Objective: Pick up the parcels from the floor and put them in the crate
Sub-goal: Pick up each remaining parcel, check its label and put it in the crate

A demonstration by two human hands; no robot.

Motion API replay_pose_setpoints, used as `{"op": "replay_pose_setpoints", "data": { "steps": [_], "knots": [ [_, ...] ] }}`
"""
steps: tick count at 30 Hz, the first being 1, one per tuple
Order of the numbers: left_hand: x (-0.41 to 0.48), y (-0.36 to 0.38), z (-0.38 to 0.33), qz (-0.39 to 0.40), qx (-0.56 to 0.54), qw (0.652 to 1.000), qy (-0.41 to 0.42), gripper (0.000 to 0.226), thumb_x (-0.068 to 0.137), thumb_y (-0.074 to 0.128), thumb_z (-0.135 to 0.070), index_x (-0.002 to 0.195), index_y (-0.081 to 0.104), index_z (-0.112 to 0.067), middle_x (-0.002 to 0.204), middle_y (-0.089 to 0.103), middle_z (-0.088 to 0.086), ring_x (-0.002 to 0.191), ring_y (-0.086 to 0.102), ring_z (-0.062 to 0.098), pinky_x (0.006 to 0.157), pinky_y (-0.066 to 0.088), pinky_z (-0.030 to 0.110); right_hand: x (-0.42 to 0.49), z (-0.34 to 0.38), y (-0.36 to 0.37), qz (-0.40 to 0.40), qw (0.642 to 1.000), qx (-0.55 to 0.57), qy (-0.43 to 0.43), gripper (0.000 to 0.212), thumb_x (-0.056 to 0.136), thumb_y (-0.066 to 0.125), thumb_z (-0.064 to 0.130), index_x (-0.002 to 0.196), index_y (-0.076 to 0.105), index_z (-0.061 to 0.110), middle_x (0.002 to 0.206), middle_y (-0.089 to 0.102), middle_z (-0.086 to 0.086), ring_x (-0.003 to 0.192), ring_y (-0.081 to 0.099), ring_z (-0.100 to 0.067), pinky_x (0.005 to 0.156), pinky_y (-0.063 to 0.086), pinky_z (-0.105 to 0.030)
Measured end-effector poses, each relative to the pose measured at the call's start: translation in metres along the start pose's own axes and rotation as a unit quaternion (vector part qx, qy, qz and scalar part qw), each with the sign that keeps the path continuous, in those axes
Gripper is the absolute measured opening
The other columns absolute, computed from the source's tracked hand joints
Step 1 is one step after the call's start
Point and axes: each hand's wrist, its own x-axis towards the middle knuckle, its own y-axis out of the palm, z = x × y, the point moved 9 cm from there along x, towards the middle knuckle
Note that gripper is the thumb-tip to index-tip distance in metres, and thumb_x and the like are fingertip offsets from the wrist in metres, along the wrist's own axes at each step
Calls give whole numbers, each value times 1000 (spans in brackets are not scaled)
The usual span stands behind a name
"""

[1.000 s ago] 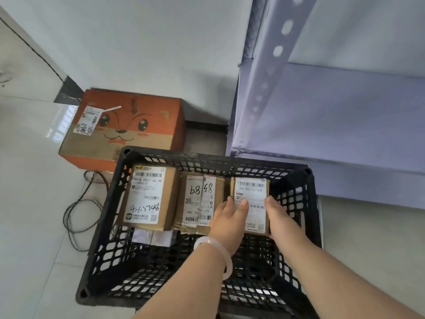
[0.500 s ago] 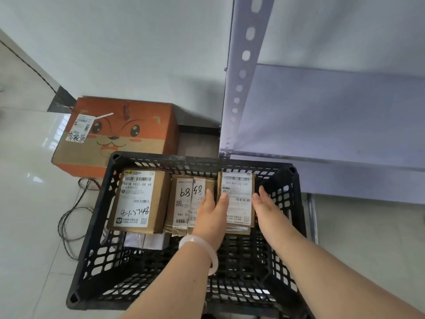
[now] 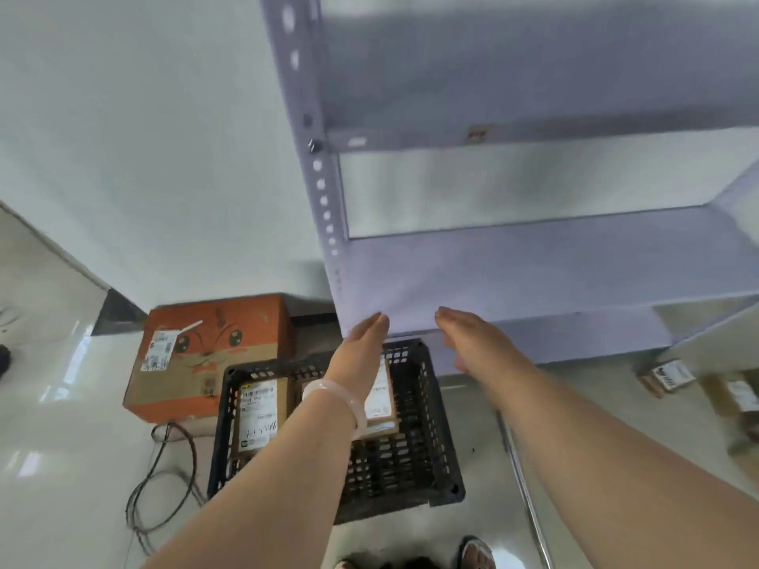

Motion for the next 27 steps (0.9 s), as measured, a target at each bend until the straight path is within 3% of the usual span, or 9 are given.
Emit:
{"op": "replay_pose_setpoints", "data": {
  "steps": [3,12,15,19,23,25,27],
  "knots": [
    [-41,49,-67,52,17,998,37,45,95,50,-38,138,43,-25,141,49,-3,127,48,23,113,31,48,-43,28,-70,-47,998,43,-19,46,98,46,37,140,46,18,148,44,-4,138,39,-21,115,28,-44],
    [-171,237,-194,158,98,967,174,44,97,47,-36,138,45,-20,139,50,1,118,51,21,102,38,41,-176,47,-283,-207,961,166,-75,48,94,51,42,137,50,21,144,48,-3,134,43,-21,113,32,-44],
    [-211,320,-193,203,112,956,181,40,97,46,-34,136,46,-22,145,44,4,133,42,25,104,34,44,-222,12,-356,-253,952,161,-55,54,95,47,46,142,43,20,148,44,0,135,41,-21,113,32,-43],
    [-261,442,-165,253,118,946,164,45,96,48,-40,137,45,-22,146,43,5,135,40,27,105,34,47,-296,-65,-465,-321,927,196,-3,61,93,50,50,144,42,17,147,45,-3,129,47,-24,106,39,-40],
    [-307,559,-134,311,147,929,138,45,95,50,-43,135,47,-23,130,51,-3,118,52,22,102,39,44,-373,-145,-568,-403,886,230,15,59,91,53,51,140,46,18,141,50,-5,124,50,-24,93,42,-36],
    [-324,605,-118,330,166,920,130,27,94,50,-43,116,55,-28,117,51,-3,107,51,20,98,39,40,-404,-181,-603,-433,865,250,31,62,89,55,52,141,46,19,141,50,-5,125,49,-25,91,42,-35],
    [-340,642,-104,349,180,911,127,14,94,50,-44,101,51,-32,114,47,-2,103,45,21,92,36,39,-425,-212,-628,-451,852,261,44,61,89,56,52,140,47,20,140,50,-4,125,49,-24,91,42,-35]
  ]
}}
